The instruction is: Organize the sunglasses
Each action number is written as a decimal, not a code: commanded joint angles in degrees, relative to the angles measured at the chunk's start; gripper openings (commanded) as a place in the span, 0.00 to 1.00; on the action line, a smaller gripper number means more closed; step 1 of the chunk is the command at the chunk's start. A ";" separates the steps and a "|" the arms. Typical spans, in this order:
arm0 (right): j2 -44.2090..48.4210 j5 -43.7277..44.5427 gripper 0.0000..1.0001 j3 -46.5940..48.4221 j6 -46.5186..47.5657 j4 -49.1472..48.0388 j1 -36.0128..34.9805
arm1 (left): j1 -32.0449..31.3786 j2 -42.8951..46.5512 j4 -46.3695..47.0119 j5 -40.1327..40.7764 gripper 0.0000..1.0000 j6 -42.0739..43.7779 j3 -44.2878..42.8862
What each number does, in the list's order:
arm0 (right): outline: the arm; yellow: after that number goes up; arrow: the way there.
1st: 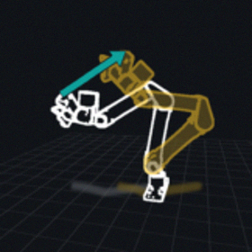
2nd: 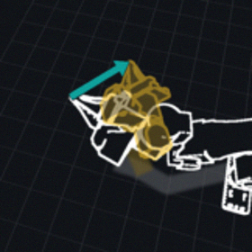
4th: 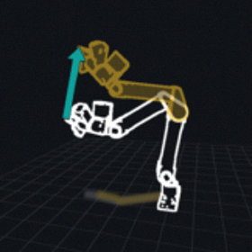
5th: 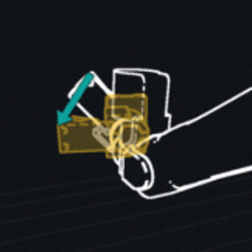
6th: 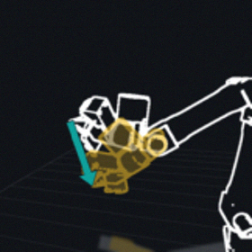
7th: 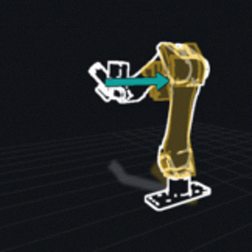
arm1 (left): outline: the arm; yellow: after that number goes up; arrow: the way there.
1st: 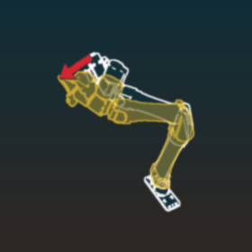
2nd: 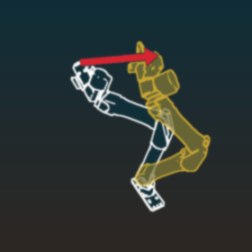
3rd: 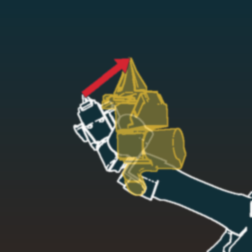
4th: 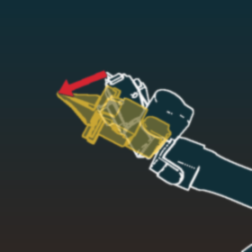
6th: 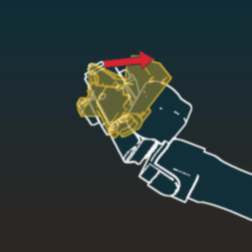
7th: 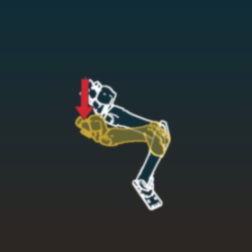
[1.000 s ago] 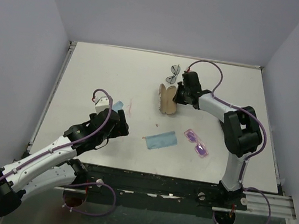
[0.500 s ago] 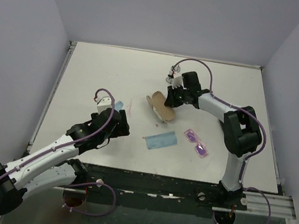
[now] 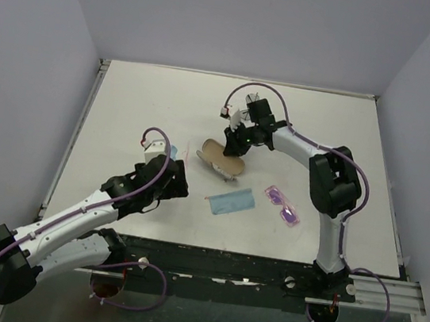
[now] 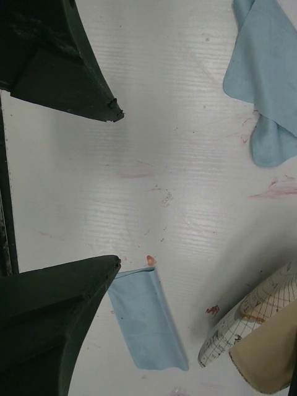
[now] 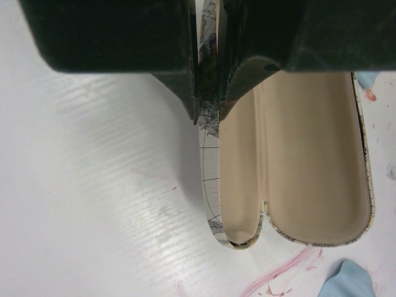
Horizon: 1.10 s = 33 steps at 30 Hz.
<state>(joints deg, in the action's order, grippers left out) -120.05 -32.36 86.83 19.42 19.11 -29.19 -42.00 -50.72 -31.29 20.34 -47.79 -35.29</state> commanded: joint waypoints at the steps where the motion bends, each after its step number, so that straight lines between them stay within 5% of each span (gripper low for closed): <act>1: -3.69 -2.35 0.19 5.18 3.87 3.29 -0.78 | 0.34 -0.17 0.27 -1.97 0.99 -0.20 -2.15; 7: -8.35 -4.03 0.22 10.81 5.80 5.23 -2.54 | 0.34 0.44 -1.23 -1.88 0.99 -2.74 -1.19; 14: -7.76 -0.08 0.52 12.59 2.56 3.22 -3.07 | 0.34 -0.70 0.35 -5.39 0.99 -5.12 0.39; 26: 22.73 42.44 0.82 -17.97 -29.40 -25.17 -2.80 | 0.34 -6.93 15.10 -16.72 0.99 -7.58 5.31; 28: 28.79 44.04 0.82 -24.65 -33.90 -24.57 -2.80 | 0.16 -9.30 18.00 -19.45 0.98 -8.02 5.49; 33: 40.84 40.99 0.79 -37.15 -46.47 -17.11 -2.80 | -1.15 -16.50 22.15 -22.71 0.76 -10.83 4.27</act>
<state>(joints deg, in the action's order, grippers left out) -84.40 5.98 58.24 -12.86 -2.42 -31.83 -42.26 -62.85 -15.33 3.33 -55.59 -30.13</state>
